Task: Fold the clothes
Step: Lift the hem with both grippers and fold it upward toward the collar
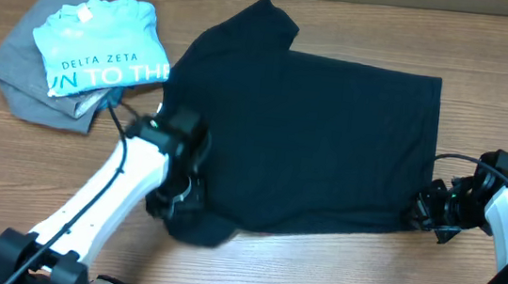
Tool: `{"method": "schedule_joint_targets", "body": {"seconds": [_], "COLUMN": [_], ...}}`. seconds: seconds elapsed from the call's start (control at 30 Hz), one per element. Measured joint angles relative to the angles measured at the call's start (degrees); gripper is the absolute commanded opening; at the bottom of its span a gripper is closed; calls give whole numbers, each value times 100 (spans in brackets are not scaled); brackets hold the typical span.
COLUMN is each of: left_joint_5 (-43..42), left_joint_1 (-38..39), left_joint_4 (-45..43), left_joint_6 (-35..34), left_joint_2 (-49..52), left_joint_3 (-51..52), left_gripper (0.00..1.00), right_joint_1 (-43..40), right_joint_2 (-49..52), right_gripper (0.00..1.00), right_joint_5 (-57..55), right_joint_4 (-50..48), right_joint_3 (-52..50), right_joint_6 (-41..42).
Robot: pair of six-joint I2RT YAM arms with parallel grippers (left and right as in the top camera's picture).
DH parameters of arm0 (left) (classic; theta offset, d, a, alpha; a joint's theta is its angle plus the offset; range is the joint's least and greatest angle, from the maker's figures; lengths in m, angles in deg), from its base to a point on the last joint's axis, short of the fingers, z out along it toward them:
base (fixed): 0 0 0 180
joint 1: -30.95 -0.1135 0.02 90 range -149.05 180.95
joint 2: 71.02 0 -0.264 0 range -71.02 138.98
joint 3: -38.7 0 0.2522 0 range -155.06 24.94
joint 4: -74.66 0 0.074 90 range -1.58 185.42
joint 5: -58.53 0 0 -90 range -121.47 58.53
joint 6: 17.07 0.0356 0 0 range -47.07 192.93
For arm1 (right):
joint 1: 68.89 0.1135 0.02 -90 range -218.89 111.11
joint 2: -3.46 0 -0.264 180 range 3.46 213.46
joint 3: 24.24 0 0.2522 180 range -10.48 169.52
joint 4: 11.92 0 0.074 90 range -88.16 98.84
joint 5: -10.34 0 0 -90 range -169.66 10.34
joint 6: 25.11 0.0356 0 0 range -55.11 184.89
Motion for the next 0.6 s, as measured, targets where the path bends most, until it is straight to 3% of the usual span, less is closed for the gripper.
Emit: {"method": "schedule_joint_targets", "body": {"seconds": [0.17, 0.6], "left_joint_5": [708, 1104], "left_joint_1": [-282, -367], "left_joint_4": [-293, -2114], "left_joint_6": [251, 933], "left_joint_2": [0, 225], "left_joint_3": [-828, -918], "left_gripper": [4, 7], "right_joint_1": [-2, 0], "right_joint_2": [0, 0], "right_gripper": [4, 4], "right_joint_5": [4, 302], "right_joint_4": [-26, -1355], "right_joint_3": [273, 297], "right_joint_6": [-146, -164]}}
